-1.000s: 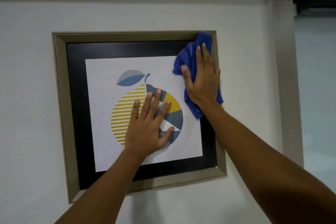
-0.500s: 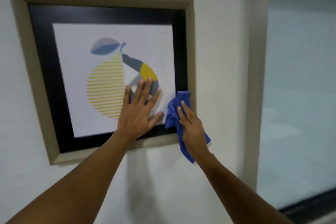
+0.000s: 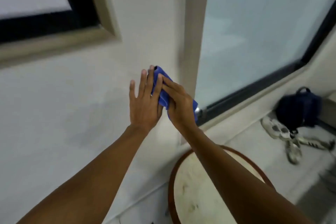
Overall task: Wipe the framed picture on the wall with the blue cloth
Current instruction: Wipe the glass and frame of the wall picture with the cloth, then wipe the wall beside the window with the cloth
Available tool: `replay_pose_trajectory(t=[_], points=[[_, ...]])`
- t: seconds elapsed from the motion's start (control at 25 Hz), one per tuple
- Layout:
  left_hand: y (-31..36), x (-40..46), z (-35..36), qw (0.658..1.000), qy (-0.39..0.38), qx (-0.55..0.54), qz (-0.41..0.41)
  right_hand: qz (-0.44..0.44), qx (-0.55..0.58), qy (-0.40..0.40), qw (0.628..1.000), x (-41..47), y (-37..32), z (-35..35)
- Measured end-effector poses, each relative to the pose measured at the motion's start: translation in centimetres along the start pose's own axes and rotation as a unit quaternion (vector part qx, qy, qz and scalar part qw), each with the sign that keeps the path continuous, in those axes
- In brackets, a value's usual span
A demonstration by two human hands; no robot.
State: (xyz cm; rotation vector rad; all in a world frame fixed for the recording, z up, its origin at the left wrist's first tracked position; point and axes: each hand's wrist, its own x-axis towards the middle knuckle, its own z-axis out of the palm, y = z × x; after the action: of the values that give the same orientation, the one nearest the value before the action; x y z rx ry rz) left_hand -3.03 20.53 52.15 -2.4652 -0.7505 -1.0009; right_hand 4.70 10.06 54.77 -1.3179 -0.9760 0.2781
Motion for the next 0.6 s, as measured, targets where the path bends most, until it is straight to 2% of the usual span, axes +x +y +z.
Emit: replay_pose_trajectory(t=[0.12,0.28,0.36,0.44,0.6], points=[[9.3,-10.0,7.8,0.988,-0.104,-0.113,0.024,0.064,-0.146,0.006,0.987,-8.3,10.4,-6.5],[21.6,-24.3,18.2,0.949,-0.216,-0.219,0.064,0.186,-0.274,0.039,0.943,-20.9,25.4,-14.0],[26.7,-31.1,23.2,0.925,-0.28,-0.245,0.075,0.21,-0.328,0.005,0.921,-26.9,33.1,-17.1],[30.1,-37.4,27.3,0.901,-0.343,-0.243,0.102,0.25,-0.329,-0.003,0.911,-31.8,39.5,-18.8],[32.0,-46.7,31.9,0.873,-0.414,-0.212,0.147,0.256,-0.445,-0.031,0.858,-40.0,48.5,-19.0]])
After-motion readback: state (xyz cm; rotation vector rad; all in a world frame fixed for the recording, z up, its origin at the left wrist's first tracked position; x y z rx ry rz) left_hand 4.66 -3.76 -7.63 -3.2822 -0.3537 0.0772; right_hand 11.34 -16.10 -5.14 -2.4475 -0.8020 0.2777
